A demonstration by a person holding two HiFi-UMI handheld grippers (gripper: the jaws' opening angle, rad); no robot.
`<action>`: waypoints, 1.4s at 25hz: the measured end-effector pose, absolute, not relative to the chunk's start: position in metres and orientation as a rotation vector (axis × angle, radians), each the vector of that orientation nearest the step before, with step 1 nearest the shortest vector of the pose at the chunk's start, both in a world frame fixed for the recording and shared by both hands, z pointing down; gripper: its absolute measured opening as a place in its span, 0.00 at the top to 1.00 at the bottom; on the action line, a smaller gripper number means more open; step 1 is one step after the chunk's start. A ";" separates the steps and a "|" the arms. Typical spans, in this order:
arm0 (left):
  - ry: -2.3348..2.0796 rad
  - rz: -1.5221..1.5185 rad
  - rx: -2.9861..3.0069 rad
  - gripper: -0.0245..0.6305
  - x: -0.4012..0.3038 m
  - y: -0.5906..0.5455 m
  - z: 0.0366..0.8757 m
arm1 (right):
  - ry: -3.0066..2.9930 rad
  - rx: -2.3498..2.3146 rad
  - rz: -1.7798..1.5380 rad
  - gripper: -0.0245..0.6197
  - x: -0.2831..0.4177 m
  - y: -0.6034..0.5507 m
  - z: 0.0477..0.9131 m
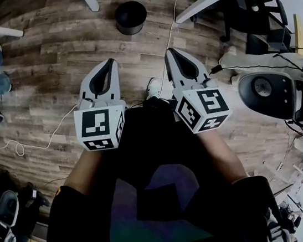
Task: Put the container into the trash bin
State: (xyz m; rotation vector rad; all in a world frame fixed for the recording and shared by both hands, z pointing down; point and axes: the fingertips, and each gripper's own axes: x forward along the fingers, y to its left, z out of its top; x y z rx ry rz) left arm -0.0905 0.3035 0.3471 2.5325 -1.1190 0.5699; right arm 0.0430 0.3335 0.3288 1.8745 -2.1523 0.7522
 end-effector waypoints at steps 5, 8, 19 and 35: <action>-1.177 0.571 2.501 0.95 -0.080 0.303 0.352 | -2.160 1.852 0.769 0.94 0.064 0.341 0.336; -1.220 0.565 2.494 0.95 -0.069 0.298 0.347 | -2.182 1.831 0.756 0.94 0.081 0.342 0.335; -1.341 0.568 2.406 0.95 -0.042 0.288 0.347 | -2.237 1.797 0.748 0.94 0.139 0.334 0.333; -1.075 0.671 2.559 0.95 -0.015 0.120 0.370 | -2.088 1.899 0.785 0.94 0.136 0.193 0.339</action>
